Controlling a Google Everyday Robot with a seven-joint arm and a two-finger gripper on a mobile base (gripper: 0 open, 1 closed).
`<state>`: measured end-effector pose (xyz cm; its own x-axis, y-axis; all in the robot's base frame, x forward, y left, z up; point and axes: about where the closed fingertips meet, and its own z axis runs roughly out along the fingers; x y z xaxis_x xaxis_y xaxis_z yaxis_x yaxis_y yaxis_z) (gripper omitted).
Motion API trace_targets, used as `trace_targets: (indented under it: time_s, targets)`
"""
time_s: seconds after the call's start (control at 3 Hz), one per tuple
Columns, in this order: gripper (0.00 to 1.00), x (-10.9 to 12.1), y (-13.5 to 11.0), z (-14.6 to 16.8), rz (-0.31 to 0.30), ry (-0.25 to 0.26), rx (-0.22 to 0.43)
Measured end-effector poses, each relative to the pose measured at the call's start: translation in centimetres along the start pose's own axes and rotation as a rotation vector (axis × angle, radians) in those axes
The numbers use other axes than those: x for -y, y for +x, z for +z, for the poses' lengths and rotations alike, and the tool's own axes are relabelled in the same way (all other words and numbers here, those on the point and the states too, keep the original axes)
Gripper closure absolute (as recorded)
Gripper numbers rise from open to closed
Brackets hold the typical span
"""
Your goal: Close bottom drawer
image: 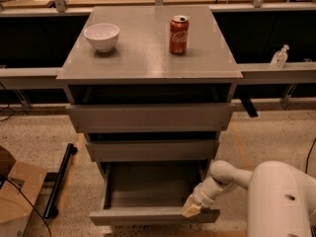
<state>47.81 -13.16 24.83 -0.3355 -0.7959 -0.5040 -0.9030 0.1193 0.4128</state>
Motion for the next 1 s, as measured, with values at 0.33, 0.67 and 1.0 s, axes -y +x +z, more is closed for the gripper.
trace_targets:
  time_s: [0.33,0.67,1.0]
  targets:
    - [1.0,0.2,2.4,4.1,0.046,-0.093,-0.026]
    - [1.0,0.1,3.3,5.8,0.065,-0.123,-0.041]
    - [1.0,-0.1,3.0,5.4,0.064,-0.123,-0.041]
